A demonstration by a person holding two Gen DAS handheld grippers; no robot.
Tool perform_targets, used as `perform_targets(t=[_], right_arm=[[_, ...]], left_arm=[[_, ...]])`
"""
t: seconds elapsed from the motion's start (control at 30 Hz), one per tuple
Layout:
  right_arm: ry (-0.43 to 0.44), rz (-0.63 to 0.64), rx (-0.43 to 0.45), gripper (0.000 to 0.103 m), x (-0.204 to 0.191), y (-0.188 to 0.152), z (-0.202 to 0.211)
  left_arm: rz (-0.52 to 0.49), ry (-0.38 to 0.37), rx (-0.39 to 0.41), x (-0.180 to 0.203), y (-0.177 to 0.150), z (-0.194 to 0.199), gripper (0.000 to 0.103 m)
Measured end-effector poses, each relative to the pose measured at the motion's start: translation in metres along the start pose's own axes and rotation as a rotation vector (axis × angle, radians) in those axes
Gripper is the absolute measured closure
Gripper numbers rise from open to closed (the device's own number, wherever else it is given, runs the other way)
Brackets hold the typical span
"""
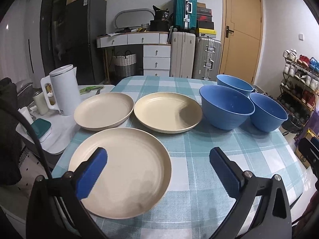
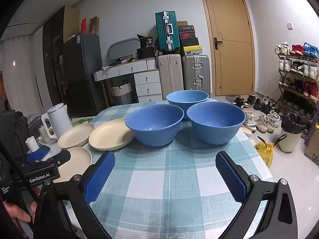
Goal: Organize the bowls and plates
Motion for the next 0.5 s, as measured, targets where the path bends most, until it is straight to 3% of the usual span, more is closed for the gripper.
perform_targets(t=[0.3,0.5], right_arm=[[-0.009,0.001,-0.003,0.000,0.000,-0.002,-0.002],[0.016,-0.018,-0.030,0.000,0.001,-0.002,-0.009]], left_arm=[[-0.011,0.007,-0.019,-0.004,0.001,0.000,0.000],[-0.022,0.016,0.036,-0.015,0.018,0.013,0.000]])
Point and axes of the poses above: each gripper's, at about its wrist camera, not at the fingertips, and z roughly against the way its jaws point, x to its right, y to its top, the point moved 1 cm from there along -z, roughly the way its jaws point, and after that the axes turned 13 degrees about y, right-handed, at the moved point
